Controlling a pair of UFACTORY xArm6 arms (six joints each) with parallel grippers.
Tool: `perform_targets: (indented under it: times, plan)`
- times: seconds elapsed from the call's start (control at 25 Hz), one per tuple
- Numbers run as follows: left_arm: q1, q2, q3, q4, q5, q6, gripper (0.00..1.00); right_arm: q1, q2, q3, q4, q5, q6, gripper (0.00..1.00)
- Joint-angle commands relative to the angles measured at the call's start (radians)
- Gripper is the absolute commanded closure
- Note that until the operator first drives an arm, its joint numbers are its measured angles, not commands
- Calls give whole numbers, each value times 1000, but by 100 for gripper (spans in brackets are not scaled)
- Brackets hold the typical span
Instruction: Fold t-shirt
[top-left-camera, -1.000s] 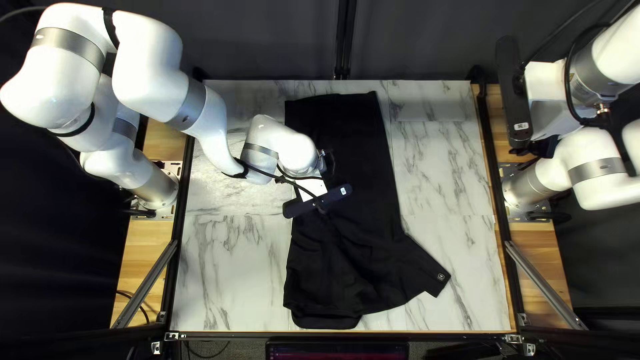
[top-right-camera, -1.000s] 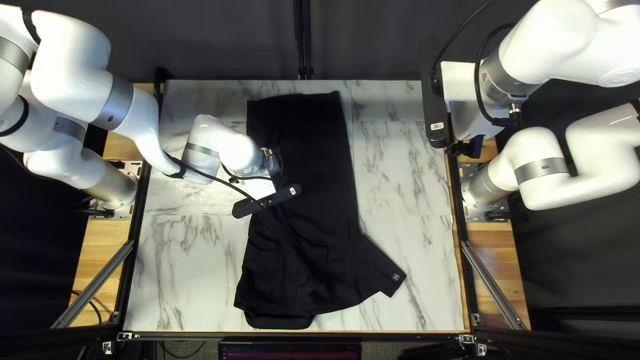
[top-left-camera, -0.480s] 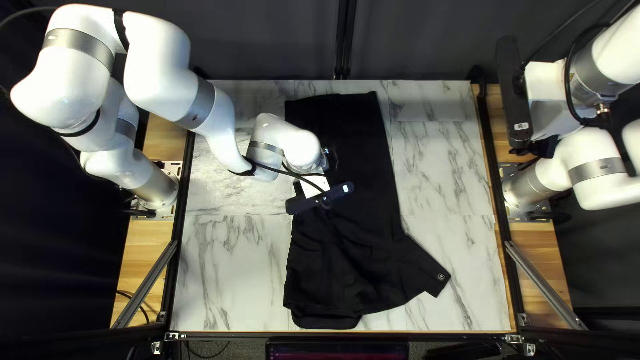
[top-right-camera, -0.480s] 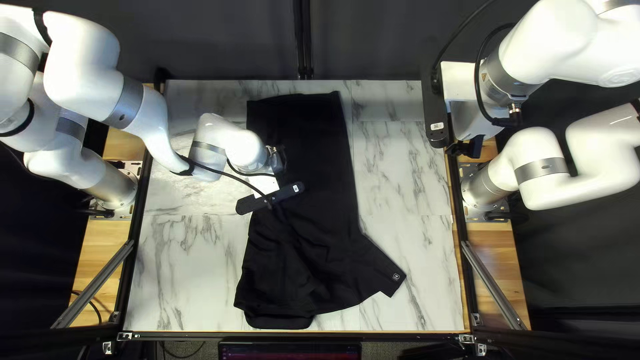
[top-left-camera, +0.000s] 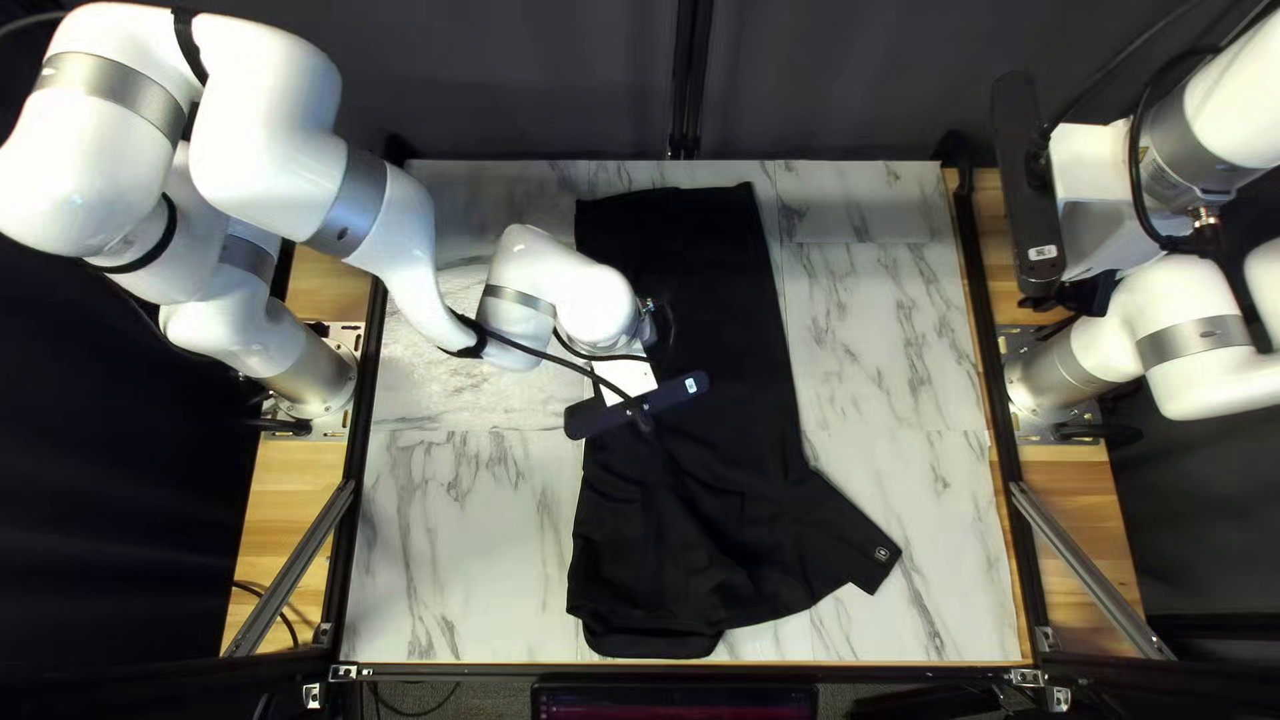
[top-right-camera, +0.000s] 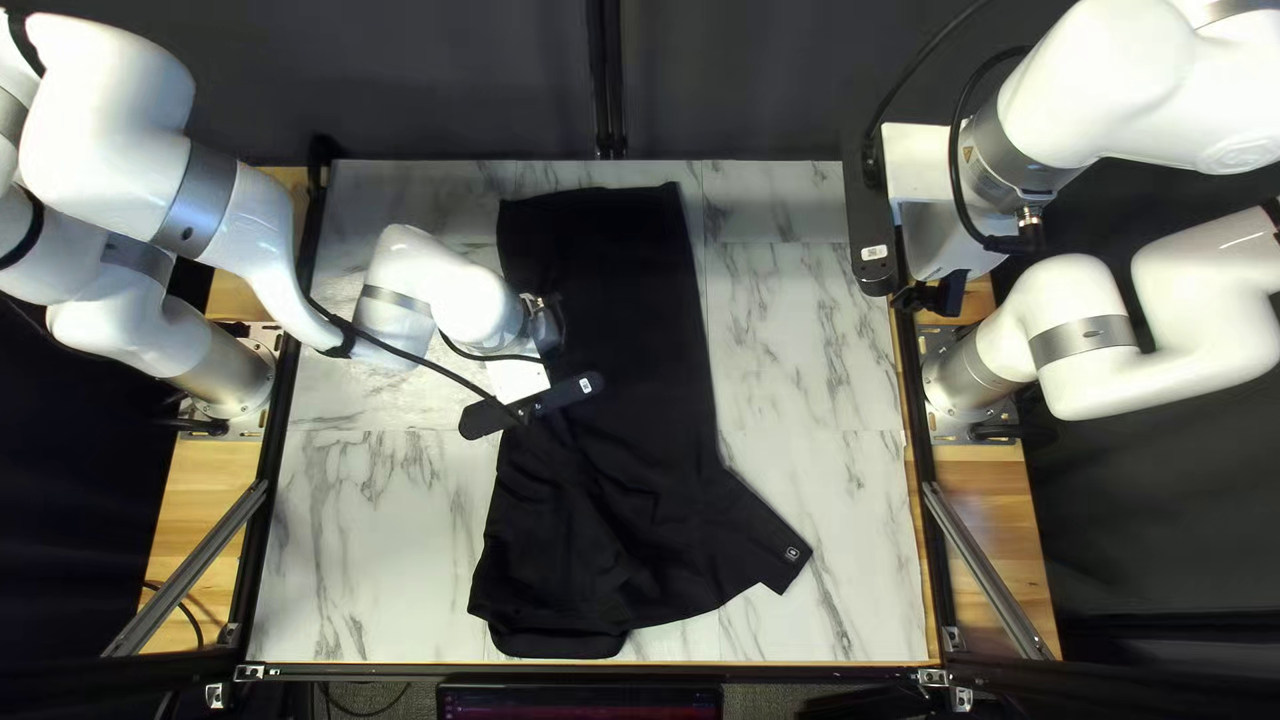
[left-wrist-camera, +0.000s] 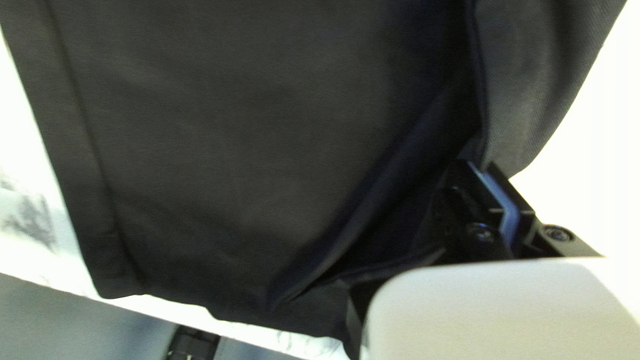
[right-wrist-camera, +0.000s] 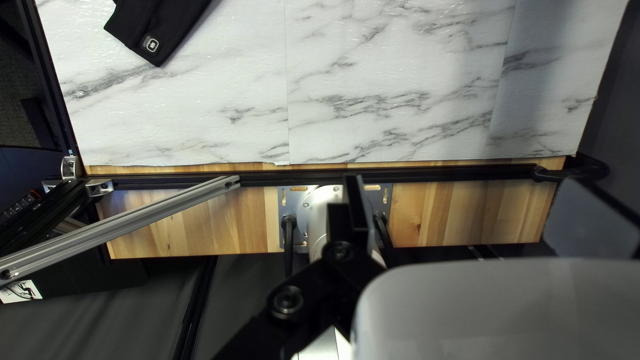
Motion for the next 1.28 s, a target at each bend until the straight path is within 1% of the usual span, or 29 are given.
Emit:
perform_targets:
  times: [0.04,0.12,0.24,0.4,0.52,0.56,0.6,0.64,0.68,0.72,0.76,0.84,1.04,1.16,1.28]
  plan:
    - [19,81,-84,7,-10,33,97,0,0,0,0,0,0,0]
    - [24,133,-135,3,-14,53,97,0,0,0,0,0,0,0]
    - [27,188,-183,-3,-19,79,97,0,0,0,0,0,0,0]
    - [33,222,-189,-13,-39,99,96,0,0,0,0,0,0,0]
    - [32,234,-193,-22,-43,109,94,0,0,0,0,0,0,0]
    - [31,235,-194,-24,-42,112,77,0,0,0,0,0,0,0]
    - [31,241,-197,-28,-42,118,41,0,0,0,0,0,0,0]
    - [31,243,-198,-31,-41,123,16,0,0,0,0,0,0,0]
    - [32,244,-199,-34,-41,127,7,0,0,0,0,0,0,0]
    - [33,246,-200,-37,-41,131,2,0,0,0,0,0,0,0]
    - [34,246,-200,-39,-41,133,0,0,0,0,0,0,0,0]
    - [38,227,-192,-44,-36,136,0,0,0,0,0,0,0,0]
    - [52,137,-137,-31,-21,124,0,0,0,0,0,0,0,0]
    - [79,90,-102,-17,-19,129,0,0,0,0,0,0,0,0]
    - [125,35,-69,-14,-16,178,0,0,0,0,0,0,0,0]
